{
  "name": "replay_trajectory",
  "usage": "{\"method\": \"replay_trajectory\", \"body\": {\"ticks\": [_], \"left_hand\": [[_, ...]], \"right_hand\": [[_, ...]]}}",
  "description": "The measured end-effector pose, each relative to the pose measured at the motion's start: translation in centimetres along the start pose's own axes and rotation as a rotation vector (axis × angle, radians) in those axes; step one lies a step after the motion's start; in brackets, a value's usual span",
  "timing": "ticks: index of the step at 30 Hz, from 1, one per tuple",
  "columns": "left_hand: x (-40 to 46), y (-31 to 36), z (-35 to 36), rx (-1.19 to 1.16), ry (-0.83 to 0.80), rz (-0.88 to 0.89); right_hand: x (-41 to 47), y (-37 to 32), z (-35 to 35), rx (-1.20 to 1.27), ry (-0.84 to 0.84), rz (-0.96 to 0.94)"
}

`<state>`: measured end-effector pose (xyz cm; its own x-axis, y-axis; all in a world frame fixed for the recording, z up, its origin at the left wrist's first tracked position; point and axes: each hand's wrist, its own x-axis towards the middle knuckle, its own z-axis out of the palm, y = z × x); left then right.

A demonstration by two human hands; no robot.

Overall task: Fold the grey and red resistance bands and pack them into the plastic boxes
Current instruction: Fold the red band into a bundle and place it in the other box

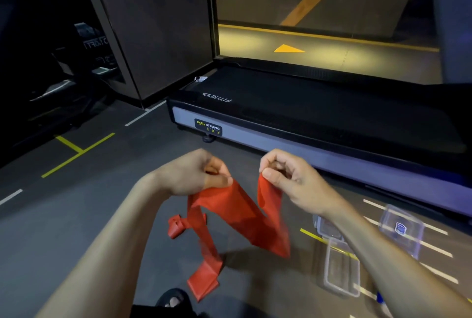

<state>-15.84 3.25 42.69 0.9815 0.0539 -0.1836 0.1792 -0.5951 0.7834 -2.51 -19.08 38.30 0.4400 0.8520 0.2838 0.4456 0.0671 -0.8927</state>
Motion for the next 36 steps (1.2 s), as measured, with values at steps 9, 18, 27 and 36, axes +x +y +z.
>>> {"method": "replay_trajectory", "body": {"ticks": [9, 18, 27, 36], "left_hand": [[0.5, 1.5, 1.3, -0.037, -0.017, 0.170], [0.2, 1.1, 1.5, 0.200, 0.181, 0.268], [0.5, -0.7, 2.0, -0.112, -0.115, 0.081], [0.6, -0.1, 1.9, -0.200, -0.050, 0.192]], "right_hand": [[-0.1, -0.5, 2.1, 0.054, -0.048, -0.012], [-0.1, -0.9, 1.5, -0.082, -0.072, -0.038], [0.1, -2.6, -1.6, -0.175, -0.186, -0.007], [-0.7, -2.3, -3.3, -0.104, -0.195, 0.073]]}}
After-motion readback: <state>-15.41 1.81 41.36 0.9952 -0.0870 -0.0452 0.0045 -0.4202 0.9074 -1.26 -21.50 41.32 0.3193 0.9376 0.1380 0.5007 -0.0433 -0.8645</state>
